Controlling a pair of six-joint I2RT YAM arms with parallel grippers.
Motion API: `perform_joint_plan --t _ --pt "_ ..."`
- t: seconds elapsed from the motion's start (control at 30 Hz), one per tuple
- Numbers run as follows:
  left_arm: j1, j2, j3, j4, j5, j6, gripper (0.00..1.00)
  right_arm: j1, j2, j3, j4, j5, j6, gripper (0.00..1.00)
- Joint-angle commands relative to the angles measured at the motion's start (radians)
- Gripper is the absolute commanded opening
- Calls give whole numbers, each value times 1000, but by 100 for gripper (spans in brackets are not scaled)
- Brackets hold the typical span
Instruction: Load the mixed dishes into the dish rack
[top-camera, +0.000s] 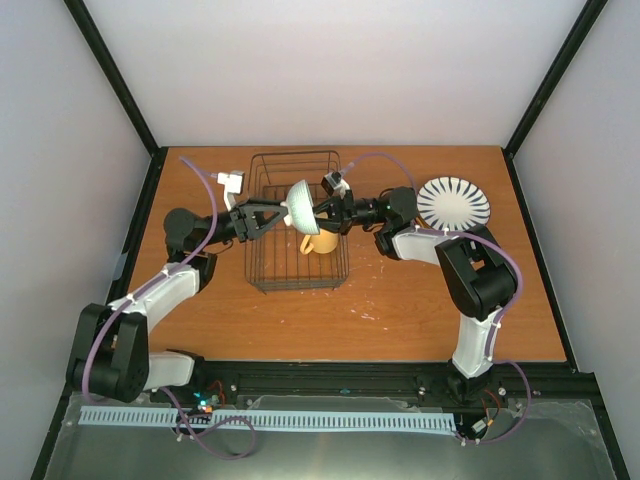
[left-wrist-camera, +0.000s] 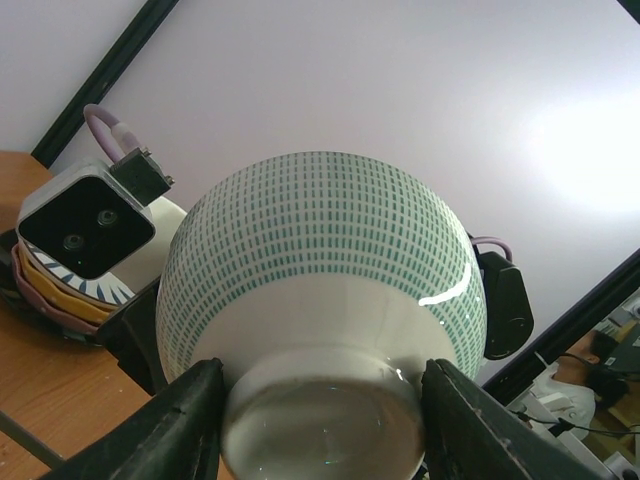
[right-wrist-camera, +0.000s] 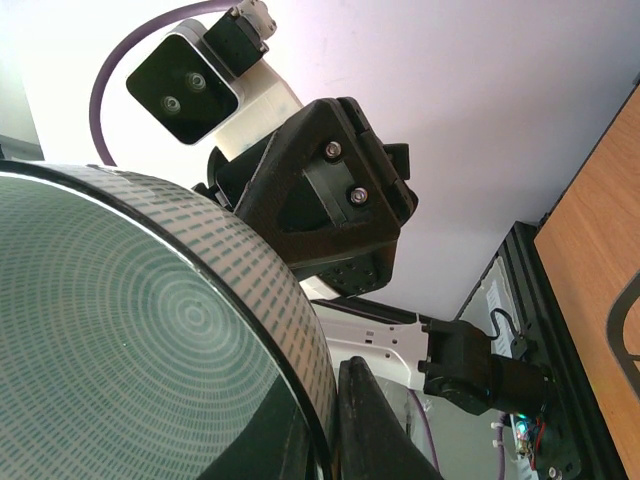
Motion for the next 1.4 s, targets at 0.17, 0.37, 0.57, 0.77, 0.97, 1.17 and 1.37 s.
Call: perform_joint_plan --t 0.17,0.37,0.57,0.77,0.97,1.17,1.37 --pt "-6 -5 1 -35 31 19 1 26 -32 62 27 30 -28 12" --pt "-6 -70 44 -241 19 136 1 26 -26 61 25 38 -35 23" --pt "-6 -102 52 -330 13 189 1 21 -24 60 23 39 -44 36" --pt "-6 -143 100 -519 1 287 0 -8 -39 31 -7 40 -77 38" --pt "-4 -189 168 -721 -18 398 1 -57 -108 -8 -272 26 -309 39" --pt "-4 -212 205 -796 -33 432 1 -69 -189 98 -1064 81 -907 44" --pt "-4 -205 290 -1007 -94 558 1 -111 -209 254 -1684 280 -1327 46"
